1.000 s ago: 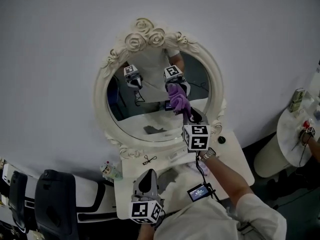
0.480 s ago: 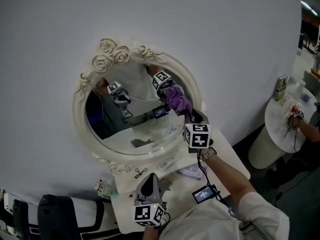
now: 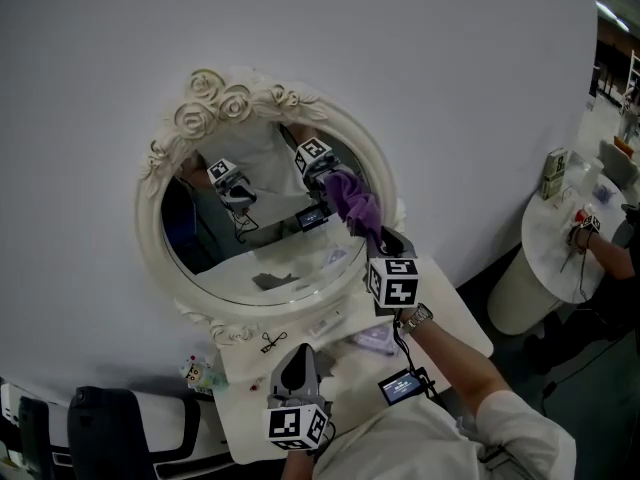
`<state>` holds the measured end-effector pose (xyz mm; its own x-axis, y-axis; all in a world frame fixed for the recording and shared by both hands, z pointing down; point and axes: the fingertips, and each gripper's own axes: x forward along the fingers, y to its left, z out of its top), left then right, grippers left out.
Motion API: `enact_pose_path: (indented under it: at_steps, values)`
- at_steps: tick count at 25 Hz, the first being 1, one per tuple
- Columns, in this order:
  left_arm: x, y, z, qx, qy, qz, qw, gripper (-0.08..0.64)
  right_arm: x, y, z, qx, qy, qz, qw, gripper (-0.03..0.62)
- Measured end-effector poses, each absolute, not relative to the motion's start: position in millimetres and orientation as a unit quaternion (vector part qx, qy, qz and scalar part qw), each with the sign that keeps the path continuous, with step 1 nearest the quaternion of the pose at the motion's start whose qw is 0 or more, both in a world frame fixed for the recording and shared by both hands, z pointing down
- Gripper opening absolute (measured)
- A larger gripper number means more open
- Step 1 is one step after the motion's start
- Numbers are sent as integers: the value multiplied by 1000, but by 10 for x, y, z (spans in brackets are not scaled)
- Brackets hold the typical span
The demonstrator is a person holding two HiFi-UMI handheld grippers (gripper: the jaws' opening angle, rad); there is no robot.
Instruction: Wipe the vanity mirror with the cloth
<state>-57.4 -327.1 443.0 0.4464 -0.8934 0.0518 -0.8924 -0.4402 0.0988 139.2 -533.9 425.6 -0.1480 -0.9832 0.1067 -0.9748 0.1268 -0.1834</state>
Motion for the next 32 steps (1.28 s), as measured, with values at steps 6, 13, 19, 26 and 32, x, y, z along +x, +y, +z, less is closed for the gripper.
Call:
enact_pose_path:
  at_steps: [6,13,19,26,32]
  values:
    - [-912,-3057,4453,808,-585,-13,62,-2,559,-5249,4163,-581,810,-73,3,91]
    - [-1575,-2687,4438,742,-667,-29,56,-2,-620,-5055,4231,-486,872,-60,-15,91]
    - [-2037,-2328,4460,680,-731,-33,58,-2,-1560,-4806,4432,-401,913,-58,-45,91]
    - [-2414,-1990,4467,619,-783,-25,58,-2,-2276,-4632,4734,-341,934,-62,-83,89]
    - [-2551,-1847,4561,589,-804,-13,73,-2,-2415,-4763,4901,-351,929,-78,-87,87]
